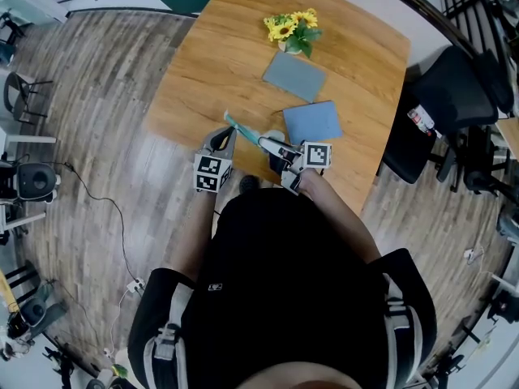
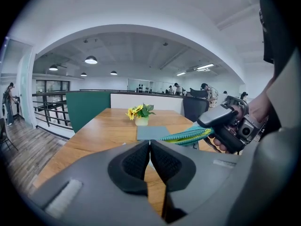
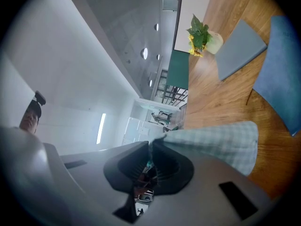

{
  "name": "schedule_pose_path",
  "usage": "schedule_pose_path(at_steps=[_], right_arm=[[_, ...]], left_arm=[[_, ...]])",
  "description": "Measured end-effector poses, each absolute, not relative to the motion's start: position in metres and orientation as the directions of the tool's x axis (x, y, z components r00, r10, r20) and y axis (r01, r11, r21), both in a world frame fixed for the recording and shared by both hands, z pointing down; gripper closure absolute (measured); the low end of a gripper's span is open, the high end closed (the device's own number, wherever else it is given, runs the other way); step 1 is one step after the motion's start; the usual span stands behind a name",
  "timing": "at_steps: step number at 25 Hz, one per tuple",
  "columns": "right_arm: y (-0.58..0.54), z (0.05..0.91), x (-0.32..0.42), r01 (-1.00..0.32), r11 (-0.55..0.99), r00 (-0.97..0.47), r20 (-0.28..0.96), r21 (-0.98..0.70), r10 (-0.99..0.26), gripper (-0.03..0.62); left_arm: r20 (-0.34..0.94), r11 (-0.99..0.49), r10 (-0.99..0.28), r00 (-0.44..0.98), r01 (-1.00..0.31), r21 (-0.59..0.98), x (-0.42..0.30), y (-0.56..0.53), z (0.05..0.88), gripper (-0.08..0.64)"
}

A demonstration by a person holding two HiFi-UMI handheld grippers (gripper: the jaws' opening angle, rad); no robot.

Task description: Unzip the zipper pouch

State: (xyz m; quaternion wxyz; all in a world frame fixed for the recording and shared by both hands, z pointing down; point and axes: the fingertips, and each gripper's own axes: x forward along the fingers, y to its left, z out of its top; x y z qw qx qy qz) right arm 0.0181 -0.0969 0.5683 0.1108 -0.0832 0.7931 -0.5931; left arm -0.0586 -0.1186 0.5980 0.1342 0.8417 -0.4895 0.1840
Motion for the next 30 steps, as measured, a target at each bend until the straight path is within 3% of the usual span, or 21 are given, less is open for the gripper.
schedule_pose_path(at_steps=[22, 30], right_arm=[[-0.097, 0.557, 0.033, 0.032, 0.304, -0.967, -0.106, -0.952, -0.230, 0.565], [-0.092, 0.570, 0.037, -0.016, 0.306, -0.975, -0.054, -0.952, -0.216, 0.565]], left_arm=[[0.473, -0.448, -0.785, 0.400, -0.894, 0.012, -0.051, -0.130, 0.601, 0.552], [0.491, -0.454, -0.776, 0.397, -0.891, 0.003, -0.047, -0.128, 0.608, 0.551]])
